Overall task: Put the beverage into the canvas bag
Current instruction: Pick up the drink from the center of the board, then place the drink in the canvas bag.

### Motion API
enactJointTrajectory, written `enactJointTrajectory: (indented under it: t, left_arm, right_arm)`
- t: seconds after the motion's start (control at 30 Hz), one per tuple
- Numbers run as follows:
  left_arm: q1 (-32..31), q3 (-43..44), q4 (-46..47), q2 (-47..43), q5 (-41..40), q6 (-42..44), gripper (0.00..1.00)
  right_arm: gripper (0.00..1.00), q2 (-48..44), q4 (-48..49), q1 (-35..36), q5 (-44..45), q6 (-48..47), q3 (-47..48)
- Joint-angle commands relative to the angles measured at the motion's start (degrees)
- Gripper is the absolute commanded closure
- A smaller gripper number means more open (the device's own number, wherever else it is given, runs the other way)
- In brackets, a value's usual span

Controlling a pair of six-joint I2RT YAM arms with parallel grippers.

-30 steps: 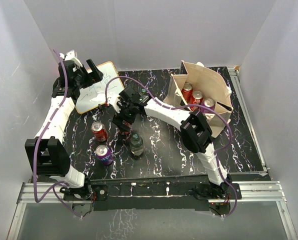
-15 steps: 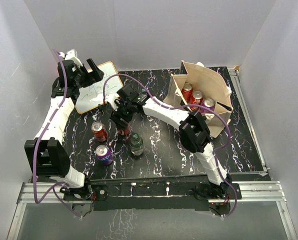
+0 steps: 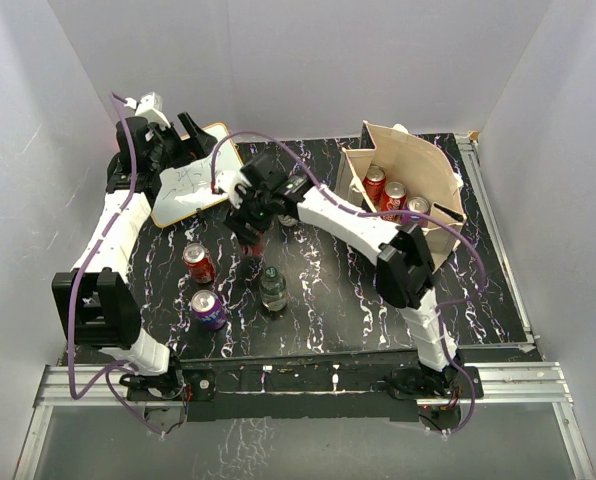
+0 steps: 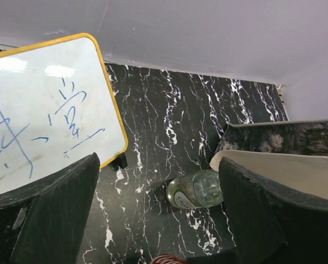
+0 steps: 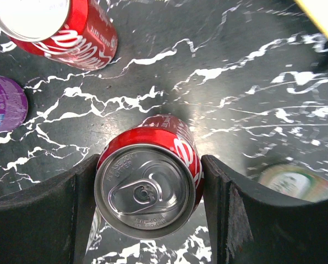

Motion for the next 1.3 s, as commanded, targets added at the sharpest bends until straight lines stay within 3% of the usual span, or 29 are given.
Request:
enactJointTrajectory:
  t: [0.0,0.53,0.9,1.1,1.27]
  left_arm:
    - [-0.6,2.6,3.7,2.6,5.6,-2.2,0.14]
    - [-16.2,13.3,6.3,10.2,8.9,-3.4,0.16]
    - [-28.5,18.0,5.9,15.0,7.6,-0.9,0.15]
    - [-31.3,24.7,3.5,20.6,8.5,-2.3,0.15]
    - [-32.2,30.3,1.4,25.9,8.8,-5.9,0.28]
  right_arm:
    - [0.92,-13.7,5.7,-3.0,1.4,1.4,7.0]
    - [0.92,-33.3,7.8,-7.7,17.9,-1.5,7.2]
    - [0.92,-47.1,7.1,-23.2,18.7,0.8,-6.7]
    - [0.92,-52.1,8.5,-30.4,17.1,3.1,-17.1]
    - [0.92,-53.6,11.7,-34.0,13.7,6.1,-24.6]
